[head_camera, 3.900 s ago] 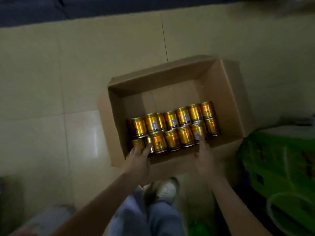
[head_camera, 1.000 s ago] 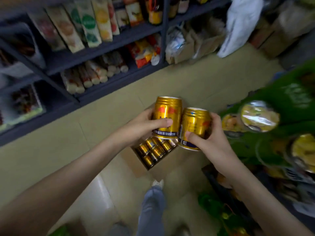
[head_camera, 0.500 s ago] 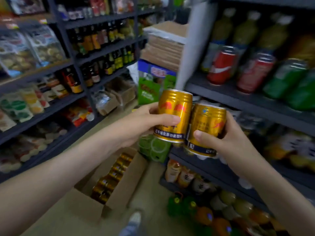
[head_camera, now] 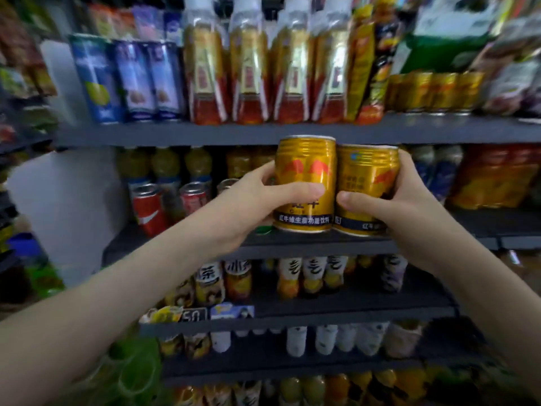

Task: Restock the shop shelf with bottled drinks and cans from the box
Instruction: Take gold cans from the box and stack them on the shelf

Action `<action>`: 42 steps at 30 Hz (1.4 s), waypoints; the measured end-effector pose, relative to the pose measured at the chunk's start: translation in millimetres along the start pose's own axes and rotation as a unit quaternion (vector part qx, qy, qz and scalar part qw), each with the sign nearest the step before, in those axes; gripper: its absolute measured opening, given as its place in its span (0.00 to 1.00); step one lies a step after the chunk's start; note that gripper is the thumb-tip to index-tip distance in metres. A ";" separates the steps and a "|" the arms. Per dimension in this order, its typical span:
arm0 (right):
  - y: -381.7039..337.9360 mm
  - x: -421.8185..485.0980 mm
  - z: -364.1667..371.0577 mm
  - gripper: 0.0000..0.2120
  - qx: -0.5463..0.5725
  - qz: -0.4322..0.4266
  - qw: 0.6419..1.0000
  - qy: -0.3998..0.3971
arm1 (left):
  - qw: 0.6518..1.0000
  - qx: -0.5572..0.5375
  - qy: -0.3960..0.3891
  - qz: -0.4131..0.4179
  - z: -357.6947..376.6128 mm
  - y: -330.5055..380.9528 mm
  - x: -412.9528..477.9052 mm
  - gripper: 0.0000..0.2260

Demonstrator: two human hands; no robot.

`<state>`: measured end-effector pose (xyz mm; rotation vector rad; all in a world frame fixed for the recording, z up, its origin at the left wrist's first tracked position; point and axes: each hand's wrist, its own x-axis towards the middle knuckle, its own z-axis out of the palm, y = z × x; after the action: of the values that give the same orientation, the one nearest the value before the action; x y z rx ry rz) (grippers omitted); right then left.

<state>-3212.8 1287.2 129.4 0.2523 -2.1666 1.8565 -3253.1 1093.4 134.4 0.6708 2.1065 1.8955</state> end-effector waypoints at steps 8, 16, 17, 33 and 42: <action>-10.0 14.8 -100.6 0.38 0.012 -0.001 1.000 0.004 | 0.998 0.027 -0.034 0.035 65.0 25.8 68.3 0.30; -13.4 52.6 -218.2 0.34 -0.055 -0.073 0.996 0.006 | 0.995 0.037 0.053 0.072 142.6 38.6 127.8 0.26; -14.8 60.2 -234.2 0.34 -0.064 -0.085 0.994 0.003 | 0.994 0.030 0.073 0.078 152.9 40.2 135.6 0.26; 8.0 238.6 -296.3 0.28 -0.199 -0.164 0.965 -0.046 | 0.951 -0.004 0.295 0.088 199.6 73.8 207.8 0.29; 23.1 286.0 -278.4 0.25 -0.242 -0.127 0.955 -0.117 | 0.955 0.045 0.278 0.090 188.7 83.1 236.0 0.30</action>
<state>-3464.2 1578.7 237.3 0.6319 -2.5206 1.1627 -3356.2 1376.4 221.0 0.3828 2.5470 2.3114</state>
